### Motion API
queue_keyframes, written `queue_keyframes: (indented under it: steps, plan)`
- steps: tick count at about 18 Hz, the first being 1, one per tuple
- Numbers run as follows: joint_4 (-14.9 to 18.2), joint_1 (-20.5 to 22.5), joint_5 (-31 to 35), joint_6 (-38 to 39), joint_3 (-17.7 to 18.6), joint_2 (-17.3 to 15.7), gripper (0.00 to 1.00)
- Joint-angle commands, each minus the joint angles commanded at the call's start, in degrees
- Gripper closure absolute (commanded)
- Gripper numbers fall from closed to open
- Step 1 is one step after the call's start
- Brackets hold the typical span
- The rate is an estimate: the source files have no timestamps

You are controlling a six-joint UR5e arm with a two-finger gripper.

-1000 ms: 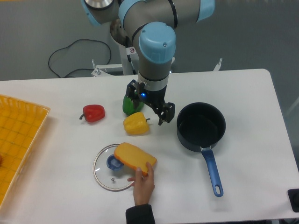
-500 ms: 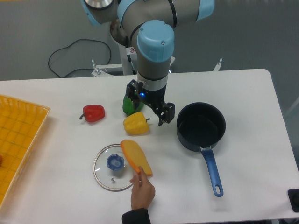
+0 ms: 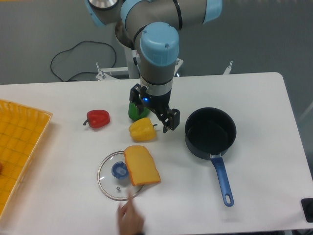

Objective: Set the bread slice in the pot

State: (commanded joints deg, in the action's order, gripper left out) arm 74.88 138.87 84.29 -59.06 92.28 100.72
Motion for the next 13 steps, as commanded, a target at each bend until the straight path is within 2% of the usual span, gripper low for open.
queue_keyframes:
  steps: [4, 7, 9, 11, 13]
  plan:
    - [0.2, -0.4, 0.0, 0.5, 0.0, 0.5, 0.0]
    - [-0.1, -1.5, -0.4, 6.0, -0.2, 1.9, 0.0]
    - [-2.7, -4.3, -0.3, 10.9, -0.6, 4.7, 0.0]
    - [-5.9, -5.2, -0.5, 15.2, -0.8, 6.7, 0.0]
    - [-6.1, -5.3, -0.8, 15.0, -0.8, 8.3, 0.0]
